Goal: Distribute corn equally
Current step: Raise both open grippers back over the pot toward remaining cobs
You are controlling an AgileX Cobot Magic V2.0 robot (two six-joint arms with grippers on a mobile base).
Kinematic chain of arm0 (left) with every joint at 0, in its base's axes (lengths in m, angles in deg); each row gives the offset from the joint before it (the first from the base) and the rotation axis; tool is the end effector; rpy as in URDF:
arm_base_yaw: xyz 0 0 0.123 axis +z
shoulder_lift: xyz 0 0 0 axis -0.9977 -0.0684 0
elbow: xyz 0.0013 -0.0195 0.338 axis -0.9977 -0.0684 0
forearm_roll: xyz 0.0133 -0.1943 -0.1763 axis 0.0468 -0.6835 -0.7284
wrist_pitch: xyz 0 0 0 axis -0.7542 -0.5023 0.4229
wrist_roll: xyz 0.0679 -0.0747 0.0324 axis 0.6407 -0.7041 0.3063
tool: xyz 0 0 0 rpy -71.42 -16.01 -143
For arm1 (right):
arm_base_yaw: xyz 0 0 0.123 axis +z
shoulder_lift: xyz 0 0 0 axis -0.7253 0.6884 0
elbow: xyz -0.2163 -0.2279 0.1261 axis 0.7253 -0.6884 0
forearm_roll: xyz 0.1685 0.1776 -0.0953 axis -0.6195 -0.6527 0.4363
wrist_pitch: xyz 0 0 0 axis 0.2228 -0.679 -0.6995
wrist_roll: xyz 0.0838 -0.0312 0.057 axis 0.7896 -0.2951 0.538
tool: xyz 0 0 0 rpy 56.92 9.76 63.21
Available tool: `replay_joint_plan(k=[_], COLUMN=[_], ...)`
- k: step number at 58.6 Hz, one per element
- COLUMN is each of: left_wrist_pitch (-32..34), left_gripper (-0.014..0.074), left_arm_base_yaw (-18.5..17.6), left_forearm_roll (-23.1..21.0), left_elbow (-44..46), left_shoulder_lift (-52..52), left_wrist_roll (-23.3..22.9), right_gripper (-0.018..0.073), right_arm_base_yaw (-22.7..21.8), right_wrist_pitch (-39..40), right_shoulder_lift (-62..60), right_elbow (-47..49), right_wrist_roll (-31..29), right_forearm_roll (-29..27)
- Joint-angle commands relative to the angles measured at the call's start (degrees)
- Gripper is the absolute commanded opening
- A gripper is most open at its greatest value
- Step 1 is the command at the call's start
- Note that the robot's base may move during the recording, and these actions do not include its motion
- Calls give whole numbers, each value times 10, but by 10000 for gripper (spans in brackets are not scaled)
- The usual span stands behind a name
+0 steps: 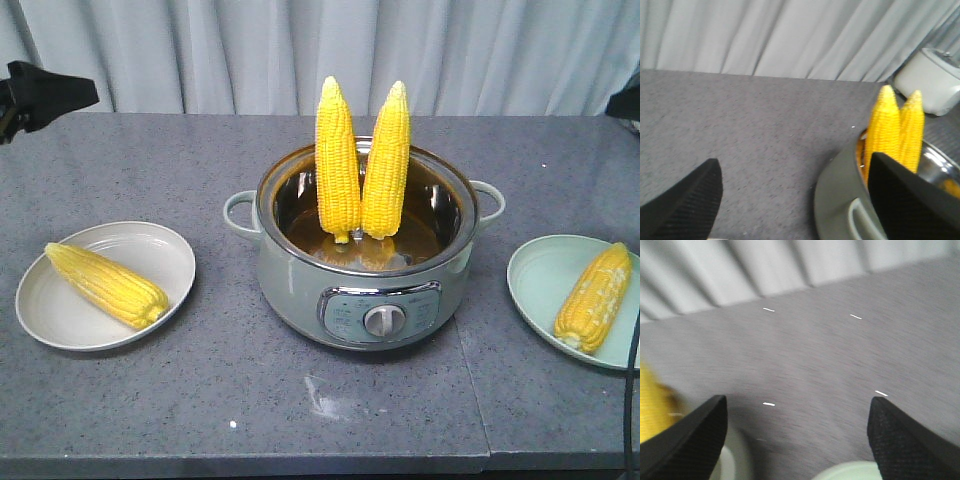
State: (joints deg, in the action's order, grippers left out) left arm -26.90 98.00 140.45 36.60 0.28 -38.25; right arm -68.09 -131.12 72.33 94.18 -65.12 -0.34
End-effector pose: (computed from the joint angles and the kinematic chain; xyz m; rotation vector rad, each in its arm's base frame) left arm 0.3568 -0.0013 0.4082 0.1315 1.9103 -0.7556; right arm 0.3556 -0.0780 0.4116 0.0554 2.1045 0.3997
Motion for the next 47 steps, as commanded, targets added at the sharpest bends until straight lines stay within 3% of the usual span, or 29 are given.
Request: replay_joint_plan(k=[1, 5, 10, 18, 24, 32, 41, 47], left_wrist_pitch=[8, 6, -9, -77, -124, -128, -146, -146], left_gripper=[549, 538, 533, 533, 533, 533, 533, 533], left_arm_base_yaw=[-33, -61, -97, -158, -196, -223, -236, -236], left_forearm_roll=[1, 2, 2, 2, 2, 2, 2, 2], left_elbow=[51, 78, 111, 138, 139, 139, 139, 139], left_shoulder_lift=[18, 18, 18, 18, 11, -17, -49, -71], left_wrist_roll=[-17, -17, -11, 8, 24, 21, 21, 21], right_gripper=[563, 563, 563, 563, 563, 563, 563, 563], right_arm_base_yaw=[-2, 4, 24, 105, 173, 251, 298, 303], right_wrist_pitch=[-61, -96, -114, -92, -32, 47, 153, 168], right_shoulder_lift=[-26, -26, -26, -20, -1, 39, 75, 96], right_elbow=[57, 88, 116, 134, 134, 134, 134, 134], right_wrist_roll=[-46, -57, -58, -63, -57, -21, 31, 53], right_forearm_roll=[-105, -142, -151, -140, -88, -11, 58, 71])
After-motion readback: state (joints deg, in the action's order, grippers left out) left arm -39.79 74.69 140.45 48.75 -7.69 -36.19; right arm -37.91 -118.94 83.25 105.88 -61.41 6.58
